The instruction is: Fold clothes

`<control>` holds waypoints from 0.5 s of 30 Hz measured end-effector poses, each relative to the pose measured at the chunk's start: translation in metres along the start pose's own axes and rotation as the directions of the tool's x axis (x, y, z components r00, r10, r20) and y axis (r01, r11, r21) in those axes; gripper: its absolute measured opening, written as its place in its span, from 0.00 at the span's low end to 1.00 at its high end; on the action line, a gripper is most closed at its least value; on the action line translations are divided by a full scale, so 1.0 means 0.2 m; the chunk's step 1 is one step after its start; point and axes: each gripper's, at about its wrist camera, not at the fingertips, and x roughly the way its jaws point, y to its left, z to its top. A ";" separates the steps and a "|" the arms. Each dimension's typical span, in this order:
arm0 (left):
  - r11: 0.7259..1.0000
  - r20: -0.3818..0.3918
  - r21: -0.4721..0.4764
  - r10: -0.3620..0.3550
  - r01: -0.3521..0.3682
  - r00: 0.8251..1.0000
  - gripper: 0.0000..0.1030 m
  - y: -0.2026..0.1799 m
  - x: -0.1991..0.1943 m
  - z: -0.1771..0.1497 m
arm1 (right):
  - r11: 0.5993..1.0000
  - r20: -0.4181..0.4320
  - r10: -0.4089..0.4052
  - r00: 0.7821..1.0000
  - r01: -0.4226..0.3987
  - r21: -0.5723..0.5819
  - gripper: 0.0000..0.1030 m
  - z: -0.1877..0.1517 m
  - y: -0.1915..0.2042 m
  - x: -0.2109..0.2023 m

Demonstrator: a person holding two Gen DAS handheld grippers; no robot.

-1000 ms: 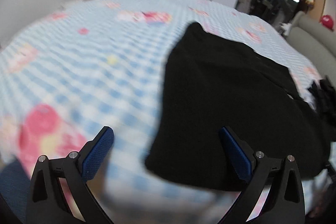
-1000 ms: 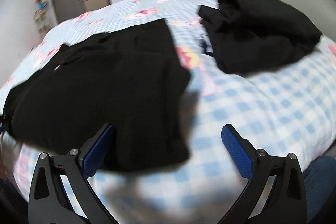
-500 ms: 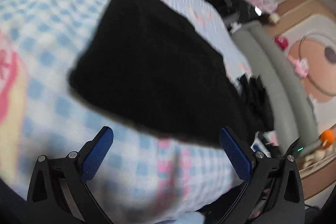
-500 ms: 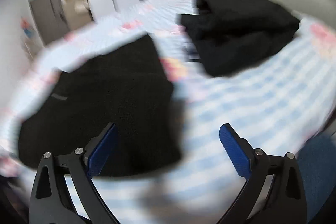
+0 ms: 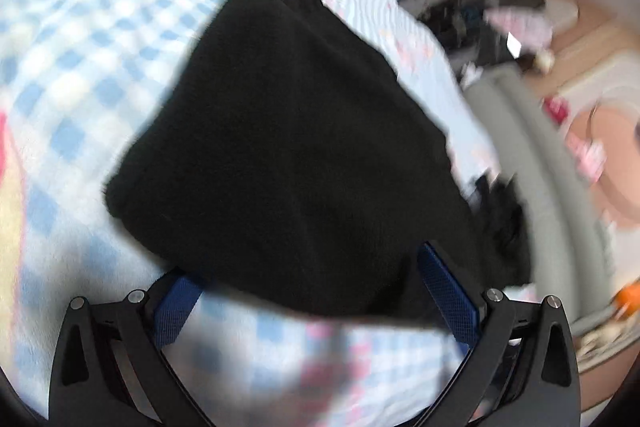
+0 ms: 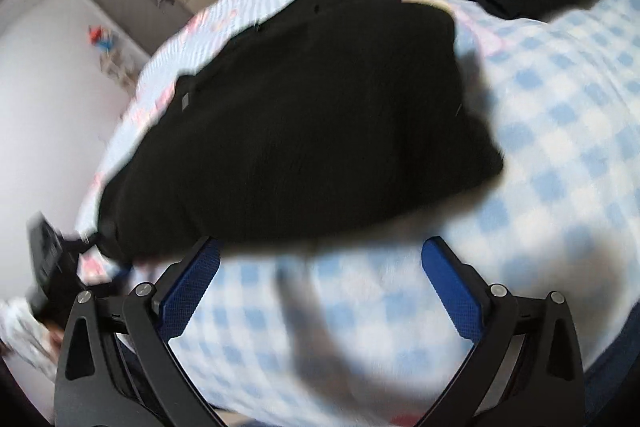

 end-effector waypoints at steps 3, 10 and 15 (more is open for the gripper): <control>0.998 0.006 -0.042 -0.036 0.036 0.999 0.99 0.02 0.03 0.07 | 0.999 0.030 -0.046 0.998 0.046 0.004 0.99 0.09 -0.03 0.01; 0.988 0.102 -0.104 -0.102 0.113 0.990 0.99 0.05 0.04 0.13 | 0.989 0.058 0.039 0.998 -0.046 0.138 1.00 0.18 -0.10 0.07; 1.000 0.041 0.018 0.004 -0.005 0.999 0.99 0.02 0.14 0.14 | 0.998 0.039 -0.011 0.999 0.008 0.066 1.00 0.15 -0.07 0.18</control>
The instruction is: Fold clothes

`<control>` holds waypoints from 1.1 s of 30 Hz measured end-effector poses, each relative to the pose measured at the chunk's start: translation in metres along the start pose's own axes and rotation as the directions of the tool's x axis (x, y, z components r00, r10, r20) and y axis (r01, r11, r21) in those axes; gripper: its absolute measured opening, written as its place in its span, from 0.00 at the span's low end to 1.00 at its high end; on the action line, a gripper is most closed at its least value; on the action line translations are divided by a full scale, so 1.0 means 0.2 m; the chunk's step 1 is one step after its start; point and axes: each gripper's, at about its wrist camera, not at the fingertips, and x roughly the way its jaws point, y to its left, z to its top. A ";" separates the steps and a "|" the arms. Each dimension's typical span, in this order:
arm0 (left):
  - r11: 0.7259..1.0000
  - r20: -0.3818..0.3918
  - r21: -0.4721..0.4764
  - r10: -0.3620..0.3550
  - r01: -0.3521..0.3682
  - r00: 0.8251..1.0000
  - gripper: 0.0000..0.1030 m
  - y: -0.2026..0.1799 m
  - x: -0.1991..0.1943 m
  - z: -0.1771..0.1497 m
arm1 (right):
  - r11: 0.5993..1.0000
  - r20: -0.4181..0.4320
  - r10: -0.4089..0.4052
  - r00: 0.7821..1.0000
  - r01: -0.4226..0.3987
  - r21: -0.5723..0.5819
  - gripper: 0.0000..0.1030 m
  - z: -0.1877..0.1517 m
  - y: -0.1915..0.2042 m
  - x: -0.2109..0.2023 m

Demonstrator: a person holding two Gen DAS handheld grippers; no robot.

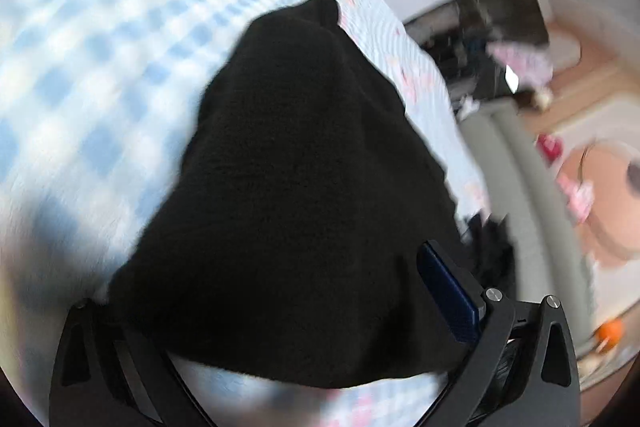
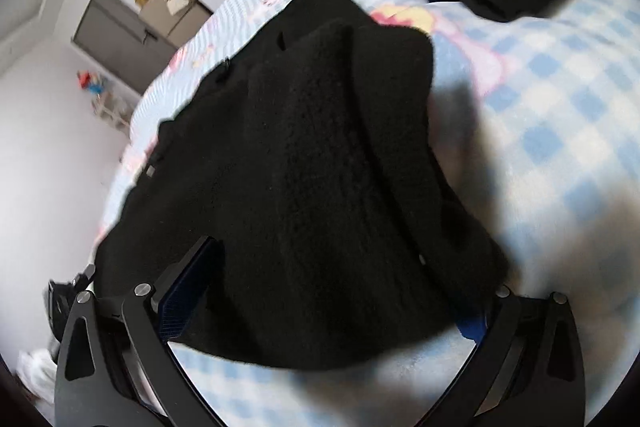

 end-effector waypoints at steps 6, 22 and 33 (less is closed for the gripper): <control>0.989 0.087 -0.106 -0.096 0.105 0.992 0.98 0.10 -0.11 0.04 | 0.996 0.082 0.047 0.996 -0.053 0.071 0.95 0.04 -0.02 -0.09; 0.998 0.070 -0.007 -0.069 0.070 0.995 0.92 -0.04 0.10 0.00 | 0.990 0.120 0.082 0.989 -0.095 0.107 0.99 0.07 0.03 -0.03; 0.992 0.048 0.091 0.078 -0.082 0.996 0.98 -0.09 0.26 -0.04 | 0.986 0.048 -0.132 0.990 0.136 -0.093 1.00 0.03 0.13 0.13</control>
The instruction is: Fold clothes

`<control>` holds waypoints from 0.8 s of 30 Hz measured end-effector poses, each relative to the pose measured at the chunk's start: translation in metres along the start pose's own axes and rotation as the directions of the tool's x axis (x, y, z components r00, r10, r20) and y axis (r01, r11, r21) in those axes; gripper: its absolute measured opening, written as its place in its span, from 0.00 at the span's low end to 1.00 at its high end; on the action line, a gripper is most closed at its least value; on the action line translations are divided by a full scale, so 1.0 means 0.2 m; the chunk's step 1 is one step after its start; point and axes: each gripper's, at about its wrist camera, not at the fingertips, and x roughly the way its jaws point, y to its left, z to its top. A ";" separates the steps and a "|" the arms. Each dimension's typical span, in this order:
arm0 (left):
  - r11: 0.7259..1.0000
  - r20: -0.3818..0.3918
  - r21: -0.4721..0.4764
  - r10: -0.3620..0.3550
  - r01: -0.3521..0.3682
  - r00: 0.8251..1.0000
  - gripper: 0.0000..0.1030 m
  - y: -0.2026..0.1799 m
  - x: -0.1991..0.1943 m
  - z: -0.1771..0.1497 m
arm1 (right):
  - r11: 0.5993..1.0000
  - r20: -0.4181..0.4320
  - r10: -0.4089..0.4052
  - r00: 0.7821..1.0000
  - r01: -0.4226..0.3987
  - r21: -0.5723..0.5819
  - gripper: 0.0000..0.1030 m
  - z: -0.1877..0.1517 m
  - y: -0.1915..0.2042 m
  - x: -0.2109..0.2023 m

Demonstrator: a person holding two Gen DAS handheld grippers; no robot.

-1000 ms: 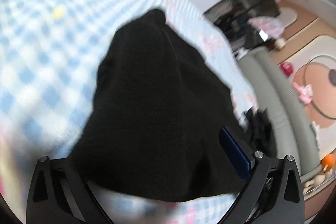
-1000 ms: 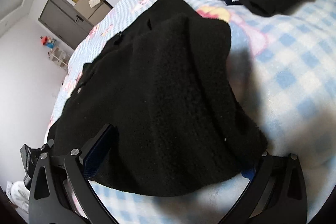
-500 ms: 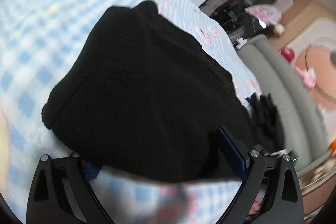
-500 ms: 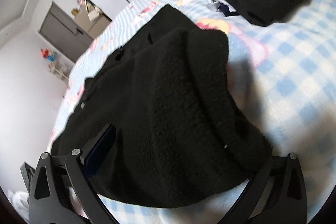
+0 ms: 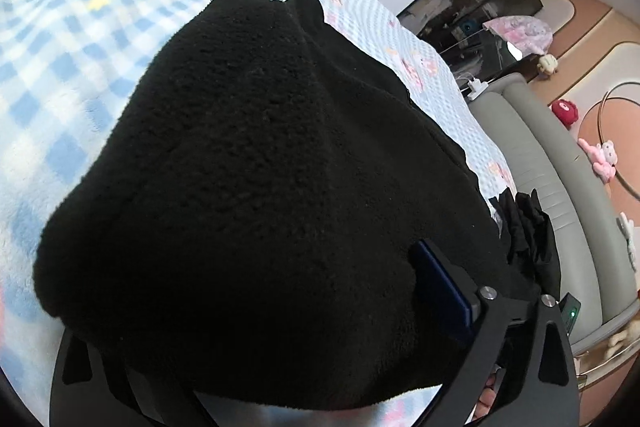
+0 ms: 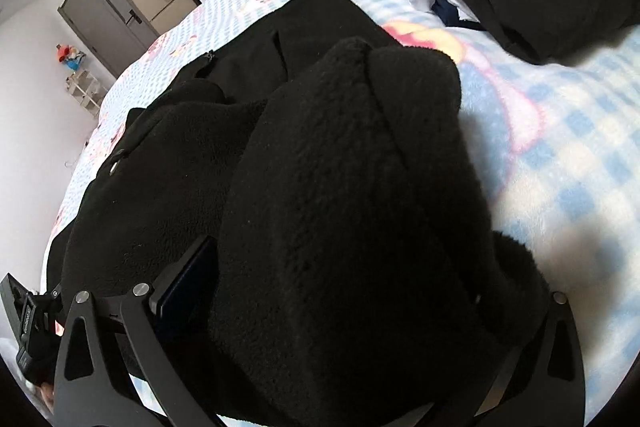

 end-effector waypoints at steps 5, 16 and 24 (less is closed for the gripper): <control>0.999 0.005 0.027 0.024 -0.024 1.000 0.99 -0.02 0.03 0.00 | 1.000 0.004 0.000 1.000 0.000 -0.009 1.00 0.00 0.00 0.01; 0.990 0.045 0.097 0.100 -0.104 0.994 0.46 -0.04 -0.25 0.05 | 0.991 -0.012 -0.003 1.000 0.001 -0.131 0.62 0.08 0.09 -0.15; 0.975 0.103 0.192 0.090 -0.109 0.991 0.41 -0.18 -0.46 0.03 | 0.975 0.052 0.062 0.997 -0.049 -0.219 0.50 0.17 0.17 -0.40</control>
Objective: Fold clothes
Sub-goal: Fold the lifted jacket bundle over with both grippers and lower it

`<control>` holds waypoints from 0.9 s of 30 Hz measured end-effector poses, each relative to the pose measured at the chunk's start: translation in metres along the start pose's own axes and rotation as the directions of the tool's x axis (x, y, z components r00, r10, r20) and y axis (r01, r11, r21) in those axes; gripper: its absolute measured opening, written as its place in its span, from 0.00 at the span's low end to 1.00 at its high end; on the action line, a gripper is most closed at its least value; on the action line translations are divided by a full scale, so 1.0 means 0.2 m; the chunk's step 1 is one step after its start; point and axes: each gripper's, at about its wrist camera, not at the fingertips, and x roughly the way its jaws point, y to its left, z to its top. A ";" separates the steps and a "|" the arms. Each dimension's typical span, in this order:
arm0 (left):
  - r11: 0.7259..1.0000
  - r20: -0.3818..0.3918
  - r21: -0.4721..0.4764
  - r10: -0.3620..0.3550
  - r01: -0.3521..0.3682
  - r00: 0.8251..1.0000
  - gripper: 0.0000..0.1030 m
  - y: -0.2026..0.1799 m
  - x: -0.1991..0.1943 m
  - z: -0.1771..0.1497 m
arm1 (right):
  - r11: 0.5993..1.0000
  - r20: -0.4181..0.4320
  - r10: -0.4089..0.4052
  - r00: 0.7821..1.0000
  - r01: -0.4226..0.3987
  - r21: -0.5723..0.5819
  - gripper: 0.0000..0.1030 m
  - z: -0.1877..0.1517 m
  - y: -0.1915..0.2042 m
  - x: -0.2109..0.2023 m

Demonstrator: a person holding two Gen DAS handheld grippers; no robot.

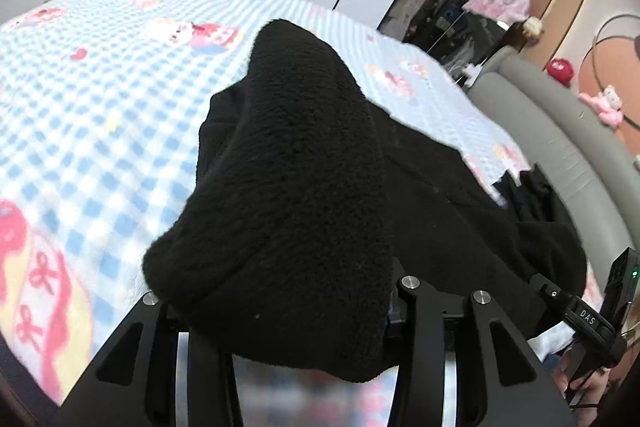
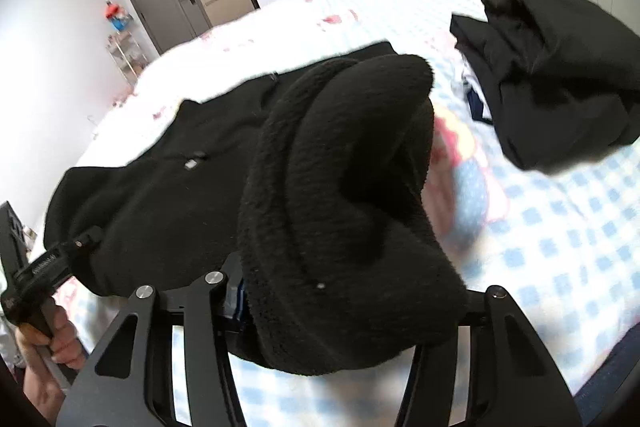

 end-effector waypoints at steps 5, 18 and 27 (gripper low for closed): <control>0.999 -0.021 -0.040 -0.032 0.031 0.999 0.41 0.08 -0.14 -0.06 | 0.999 -0.002 0.036 0.999 -0.036 0.005 0.49 -0.02 0.01 -0.08; 0.978 -0.208 -0.207 -0.043 -0.001 0.977 0.51 0.28 -0.25 -0.33 | 1.000 -0.161 0.027 0.987 -0.027 -0.003 0.58 -0.35 -0.03 -0.17; 0.954 -0.267 -0.294 -0.131 0.049 0.955 0.70 0.29 -0.22 -0.51 | 0.991 -0.273 0.095 0.957 -0.066 0.113 0.78 -0.50 -0.12 -0.01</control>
